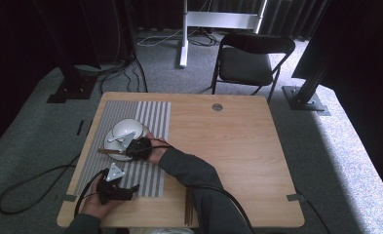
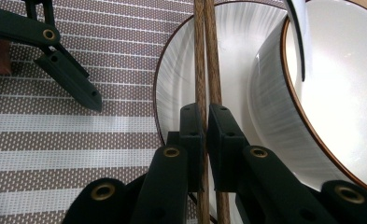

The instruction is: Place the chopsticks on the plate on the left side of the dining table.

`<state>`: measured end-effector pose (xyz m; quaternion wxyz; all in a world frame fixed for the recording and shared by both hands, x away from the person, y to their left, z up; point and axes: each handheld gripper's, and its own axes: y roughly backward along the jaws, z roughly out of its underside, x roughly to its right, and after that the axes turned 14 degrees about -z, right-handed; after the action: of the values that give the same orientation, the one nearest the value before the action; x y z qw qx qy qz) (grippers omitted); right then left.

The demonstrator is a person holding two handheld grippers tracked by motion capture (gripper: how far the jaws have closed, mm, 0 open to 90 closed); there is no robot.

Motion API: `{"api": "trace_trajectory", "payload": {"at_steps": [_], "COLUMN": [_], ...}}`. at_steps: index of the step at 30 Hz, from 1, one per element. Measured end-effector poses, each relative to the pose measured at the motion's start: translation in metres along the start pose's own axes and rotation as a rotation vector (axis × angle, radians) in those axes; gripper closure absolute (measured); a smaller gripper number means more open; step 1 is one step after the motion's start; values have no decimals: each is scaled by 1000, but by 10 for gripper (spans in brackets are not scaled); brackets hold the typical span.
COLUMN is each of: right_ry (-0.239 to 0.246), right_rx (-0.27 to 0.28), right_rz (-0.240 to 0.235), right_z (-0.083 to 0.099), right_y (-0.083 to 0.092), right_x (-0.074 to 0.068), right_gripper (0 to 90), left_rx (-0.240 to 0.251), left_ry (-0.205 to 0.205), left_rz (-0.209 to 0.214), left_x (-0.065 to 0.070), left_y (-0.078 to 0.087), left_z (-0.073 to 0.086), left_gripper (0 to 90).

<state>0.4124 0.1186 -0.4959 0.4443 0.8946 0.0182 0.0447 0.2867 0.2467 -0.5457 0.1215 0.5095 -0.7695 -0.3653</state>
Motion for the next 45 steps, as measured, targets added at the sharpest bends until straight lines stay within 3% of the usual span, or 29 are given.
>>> {"api": "trace_trajectory", "payload": {"at_steps": [45], "right_ry": [9], "right_rx": [7], "right_rz": [3], "right_z": [0], "right_y": [0], "right_x": [0], "right_gripper": [836], "left_rx": [-1], "left_ry": [1], "left_rz": [-1], "left_x": [0], "left_y": [0], "left_z": [0], "left_gripper": [103]}}
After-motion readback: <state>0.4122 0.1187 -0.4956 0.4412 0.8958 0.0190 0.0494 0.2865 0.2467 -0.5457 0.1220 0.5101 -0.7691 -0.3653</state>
